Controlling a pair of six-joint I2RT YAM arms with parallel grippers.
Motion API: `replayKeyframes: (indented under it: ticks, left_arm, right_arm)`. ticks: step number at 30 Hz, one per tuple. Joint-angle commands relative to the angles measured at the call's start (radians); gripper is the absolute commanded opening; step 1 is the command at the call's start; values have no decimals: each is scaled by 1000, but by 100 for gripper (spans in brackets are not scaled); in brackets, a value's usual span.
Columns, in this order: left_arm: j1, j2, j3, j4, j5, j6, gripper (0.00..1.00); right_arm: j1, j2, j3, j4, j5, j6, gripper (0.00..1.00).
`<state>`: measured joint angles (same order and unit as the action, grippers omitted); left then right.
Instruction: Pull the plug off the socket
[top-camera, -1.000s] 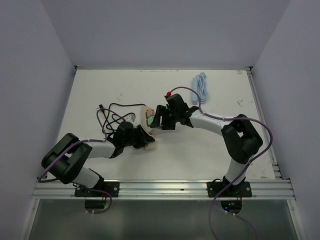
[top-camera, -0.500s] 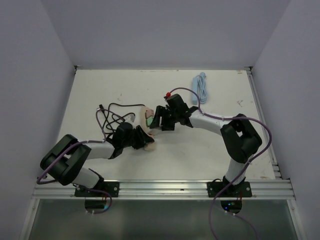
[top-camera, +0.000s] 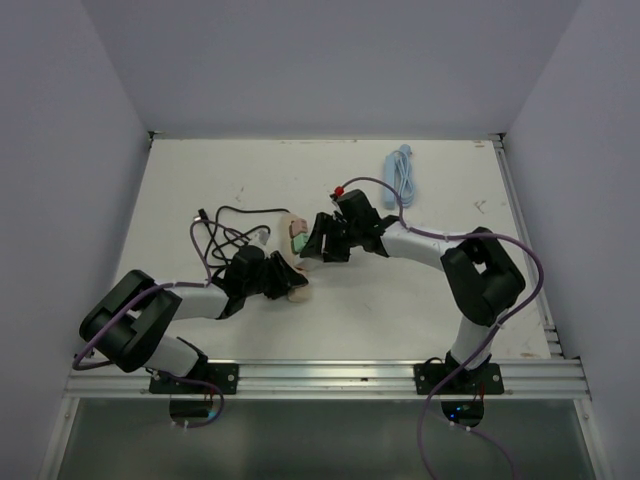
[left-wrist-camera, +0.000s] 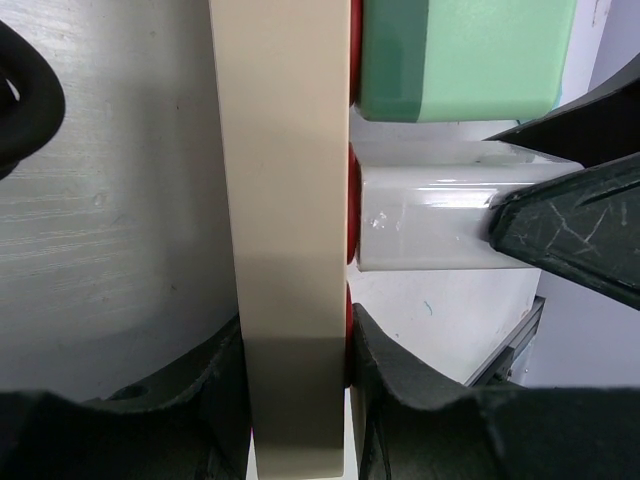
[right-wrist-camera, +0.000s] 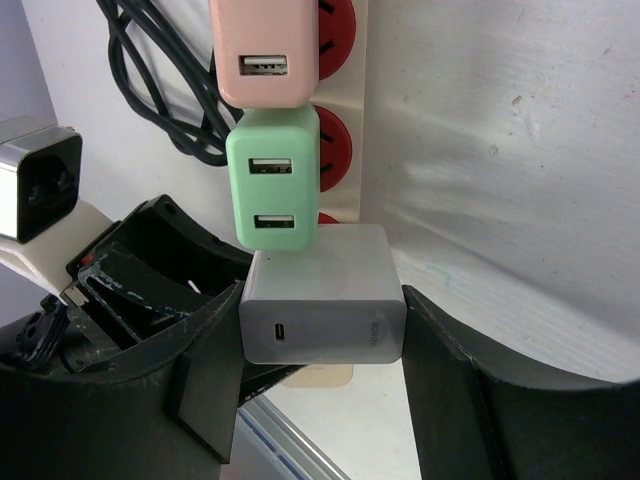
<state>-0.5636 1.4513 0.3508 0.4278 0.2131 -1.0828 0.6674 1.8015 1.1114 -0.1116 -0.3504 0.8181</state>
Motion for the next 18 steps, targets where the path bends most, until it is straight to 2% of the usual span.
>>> replayKeyframes:
  ticks: [1, 9, 18]
  left_arm:
    - [11, 38, -49, -204, -67, 9, 0]
    - [31, 44, -47, -283, -98, -22, 0]
    - [41, 26, -46, -349, -141, -42, 0]
  right_arm:
    - [-25, -63, -42, 29, -99, 19, 0]
    - [-143, -157, -96, 47, -160, -2, 0]
    - [-196, -200, -150, 62, -179, -8, 0]
